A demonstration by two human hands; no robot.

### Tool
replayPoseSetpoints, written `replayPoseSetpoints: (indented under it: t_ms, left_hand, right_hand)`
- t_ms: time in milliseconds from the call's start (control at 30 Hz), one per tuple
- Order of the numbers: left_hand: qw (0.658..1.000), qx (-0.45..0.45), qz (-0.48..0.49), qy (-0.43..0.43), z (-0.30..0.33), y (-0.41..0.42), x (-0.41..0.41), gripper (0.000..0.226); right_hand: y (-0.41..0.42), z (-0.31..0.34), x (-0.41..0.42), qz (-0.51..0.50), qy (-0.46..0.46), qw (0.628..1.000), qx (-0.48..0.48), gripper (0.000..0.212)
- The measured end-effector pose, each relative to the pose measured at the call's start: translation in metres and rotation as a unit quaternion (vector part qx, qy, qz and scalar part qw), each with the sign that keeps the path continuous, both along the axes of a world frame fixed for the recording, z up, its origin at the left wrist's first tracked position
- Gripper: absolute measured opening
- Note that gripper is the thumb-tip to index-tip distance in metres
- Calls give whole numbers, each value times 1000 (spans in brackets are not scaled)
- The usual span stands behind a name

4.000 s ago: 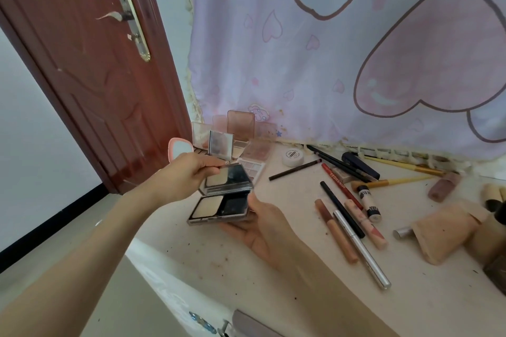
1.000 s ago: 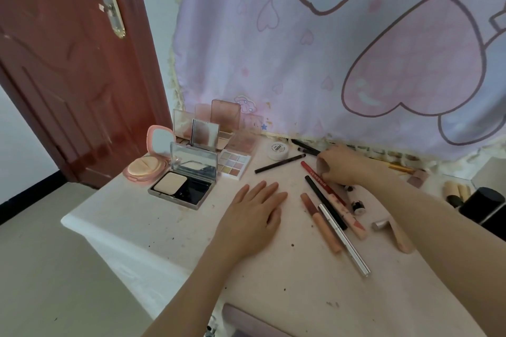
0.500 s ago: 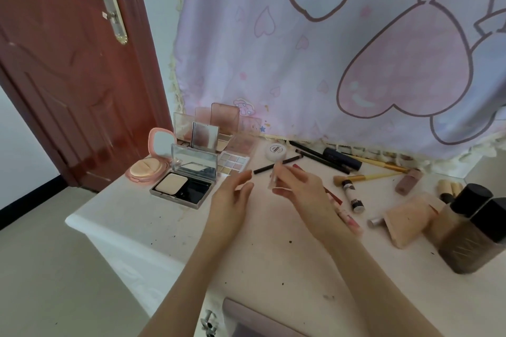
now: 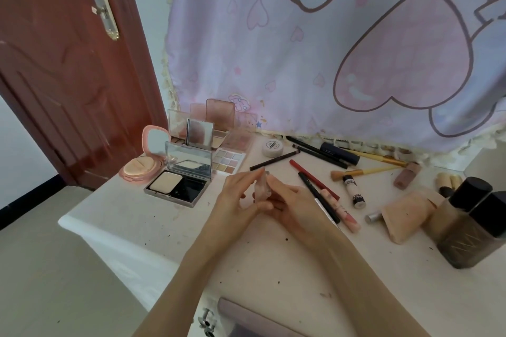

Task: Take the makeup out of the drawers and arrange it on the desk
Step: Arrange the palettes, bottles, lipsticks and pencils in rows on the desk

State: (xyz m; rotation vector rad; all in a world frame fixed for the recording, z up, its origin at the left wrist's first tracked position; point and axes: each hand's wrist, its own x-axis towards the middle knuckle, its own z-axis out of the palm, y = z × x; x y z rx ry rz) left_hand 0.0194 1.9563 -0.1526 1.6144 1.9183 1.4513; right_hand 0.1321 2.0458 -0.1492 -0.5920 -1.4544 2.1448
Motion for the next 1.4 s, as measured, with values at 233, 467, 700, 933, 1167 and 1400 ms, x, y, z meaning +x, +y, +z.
replayPoseSetpoints:
  t_ms: [233, 467, 700, 933, 1167, 1400]
  left_hand:
    - [999, 19, 36, -15, 2, -1, 2, 52]
    - [992, 83, 74, -61, 2, -5, 2, 33]
    - [977, 46, 117, -172, 3, -15, -2, 30]
    - [969, 17, 191, -158, 14, -20, -22, 26]
    - [987, -92, 129, -30, 38, -4, -50, 25]
    - [987, -104, 118, 21, 38, 5, -52, 22]
  right_hand:
    - [2, -2, -2, 7, 18, 999, -34, 29]
    - [2, -4, 2, -22, 69, 994, -80, 19]
    - [-3, -8, -1, -108, -89, 985, 98, 43]
    - [-11, -4, -4, -49, -100, 977, 183, 45]
    - [-16, -13, -18, -117, -188, 925, 309, 33]
    - [-2, -4, -40, -117, -198, 922, 312, 15]
